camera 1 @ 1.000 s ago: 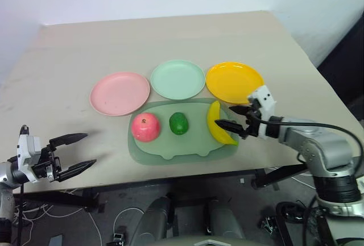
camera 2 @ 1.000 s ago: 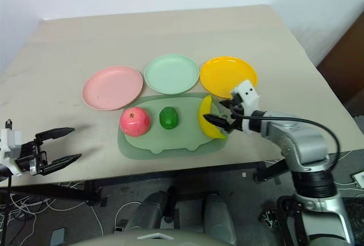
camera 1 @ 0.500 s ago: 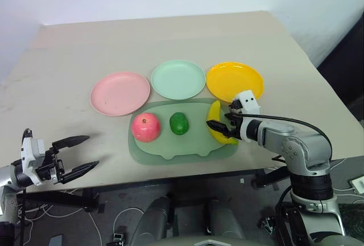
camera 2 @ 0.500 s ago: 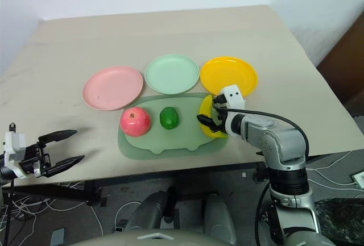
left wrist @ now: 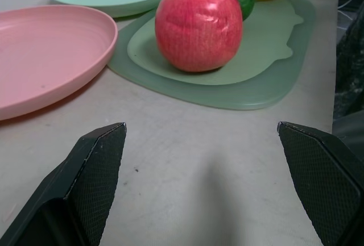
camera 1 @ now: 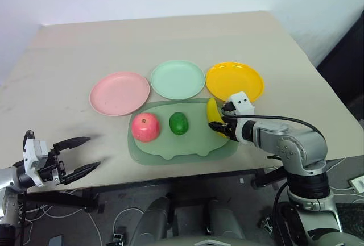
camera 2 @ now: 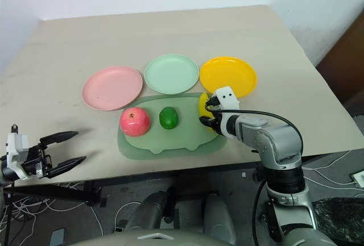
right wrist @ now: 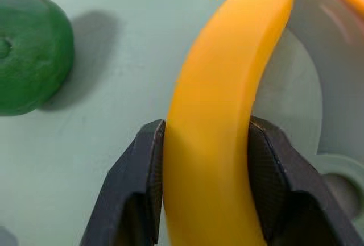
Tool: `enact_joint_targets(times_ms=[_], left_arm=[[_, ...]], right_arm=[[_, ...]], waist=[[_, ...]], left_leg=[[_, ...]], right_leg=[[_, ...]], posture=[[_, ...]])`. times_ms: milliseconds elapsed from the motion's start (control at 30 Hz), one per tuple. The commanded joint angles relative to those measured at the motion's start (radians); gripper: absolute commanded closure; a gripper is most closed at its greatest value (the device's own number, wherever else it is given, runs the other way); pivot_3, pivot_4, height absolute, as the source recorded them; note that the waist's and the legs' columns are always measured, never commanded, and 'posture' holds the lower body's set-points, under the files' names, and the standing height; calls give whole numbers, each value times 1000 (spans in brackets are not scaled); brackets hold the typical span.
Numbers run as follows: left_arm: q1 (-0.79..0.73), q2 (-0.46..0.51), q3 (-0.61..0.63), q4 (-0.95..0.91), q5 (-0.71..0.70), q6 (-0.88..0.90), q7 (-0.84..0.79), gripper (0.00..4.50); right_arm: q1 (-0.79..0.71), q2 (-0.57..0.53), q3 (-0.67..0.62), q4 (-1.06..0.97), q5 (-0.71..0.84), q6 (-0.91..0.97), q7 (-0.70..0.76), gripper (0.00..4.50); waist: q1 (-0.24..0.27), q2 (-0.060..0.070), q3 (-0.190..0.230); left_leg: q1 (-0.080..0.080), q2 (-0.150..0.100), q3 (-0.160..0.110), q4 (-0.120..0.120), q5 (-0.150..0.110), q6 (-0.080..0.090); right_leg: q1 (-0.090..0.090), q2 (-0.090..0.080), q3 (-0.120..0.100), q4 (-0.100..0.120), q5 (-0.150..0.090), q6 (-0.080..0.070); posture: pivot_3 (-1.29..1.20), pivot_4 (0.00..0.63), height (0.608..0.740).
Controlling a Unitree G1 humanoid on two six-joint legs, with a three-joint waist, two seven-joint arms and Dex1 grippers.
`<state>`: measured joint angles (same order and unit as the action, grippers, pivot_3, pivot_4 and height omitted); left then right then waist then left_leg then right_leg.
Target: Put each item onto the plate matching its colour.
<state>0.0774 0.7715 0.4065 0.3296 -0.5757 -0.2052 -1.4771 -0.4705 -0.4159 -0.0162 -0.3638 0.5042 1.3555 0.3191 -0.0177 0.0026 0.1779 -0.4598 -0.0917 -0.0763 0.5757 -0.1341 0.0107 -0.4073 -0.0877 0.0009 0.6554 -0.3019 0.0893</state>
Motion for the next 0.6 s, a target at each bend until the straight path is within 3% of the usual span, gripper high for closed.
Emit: enact_joint_targets(times_ms=[33,167,300,600], left_arm=[[-13,0,0,-15,5,-7,1,0],[-19,4,-1,-8,6,-7,-3,0],[-30,9,-2,3,7,-5,-4,0],[-48,-2,-17,-5,13,2,5,0]], right_arm=[[-55,-44,-47,-61,67,44,65,2834],[-117,-120,-75,-30,102,36,137,2834],[-230,-155,-81,128,46,-84,156,2834],[-448,-74,12,813,-229,-553,86,2834]], waist=[[-1,0,0],[-2,0,0],[-5,0,0],[-4,0,0]], left_leg=[[0,0,0,0,0,0],[0,0,0,0,0,0],[0,1,0,0,0,0],[0,1,1,0,0,0]], right_leg=[[0,0,0,0,0,0],[0,0,0,0,0,0],[0,0,0,-1,0,0],[0,0,-1,-1,1,0]], posture=[[0,150,737],[0,150,737],[0,150,737],[0,150,737]])
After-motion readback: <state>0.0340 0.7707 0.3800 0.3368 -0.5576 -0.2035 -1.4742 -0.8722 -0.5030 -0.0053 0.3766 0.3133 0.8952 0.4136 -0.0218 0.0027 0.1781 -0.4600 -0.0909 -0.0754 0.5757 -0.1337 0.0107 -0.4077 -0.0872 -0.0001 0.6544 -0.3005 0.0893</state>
